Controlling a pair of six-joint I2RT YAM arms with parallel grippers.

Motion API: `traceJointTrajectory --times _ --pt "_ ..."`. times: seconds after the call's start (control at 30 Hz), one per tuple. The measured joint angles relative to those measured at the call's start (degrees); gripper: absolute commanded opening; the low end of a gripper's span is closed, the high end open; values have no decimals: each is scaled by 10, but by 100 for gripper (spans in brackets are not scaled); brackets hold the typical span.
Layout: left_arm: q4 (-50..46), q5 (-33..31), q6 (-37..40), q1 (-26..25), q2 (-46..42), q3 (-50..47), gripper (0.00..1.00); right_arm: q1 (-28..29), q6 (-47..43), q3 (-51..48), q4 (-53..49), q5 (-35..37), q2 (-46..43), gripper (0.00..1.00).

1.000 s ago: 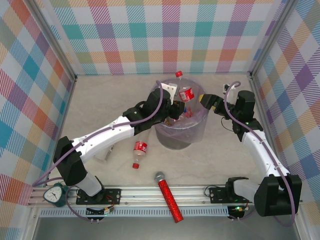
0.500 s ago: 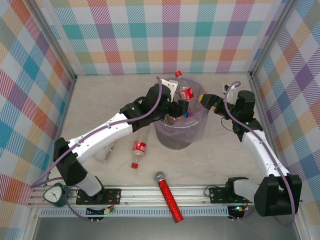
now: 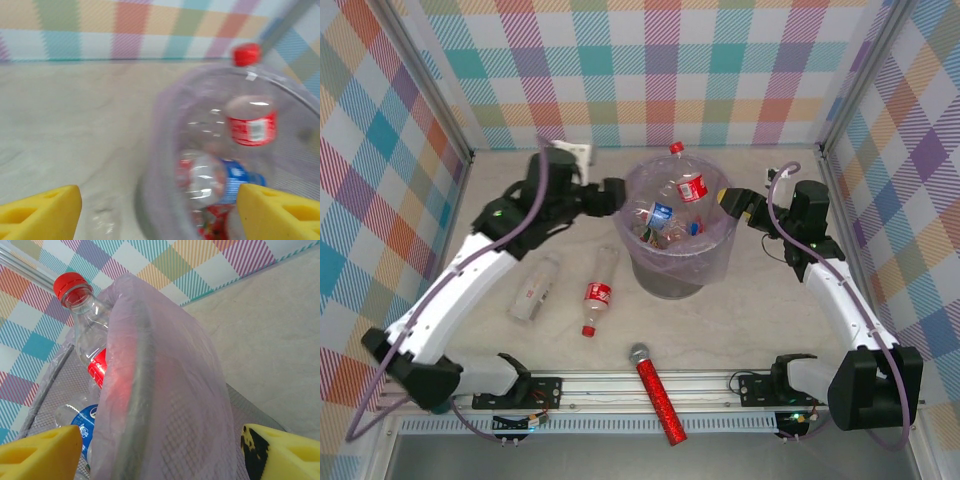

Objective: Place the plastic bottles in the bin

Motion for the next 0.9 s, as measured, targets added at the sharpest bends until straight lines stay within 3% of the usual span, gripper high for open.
traceJointTrajectory --times 0.1,0.23,0.6,0.9 --pt "-22 14 -13 59 -35 -55 80 0 0 0 0 0 0 83" --pt "-34 47 -24 85 -26 -128 78 0 0 0 0 0 1 83" --pt "45 178 -62 91 128 -186 80 0 0 0 0 0 10 83" --pt "108 218 -74 91 238 -187 83 0 -2 0 0 1 10 83"
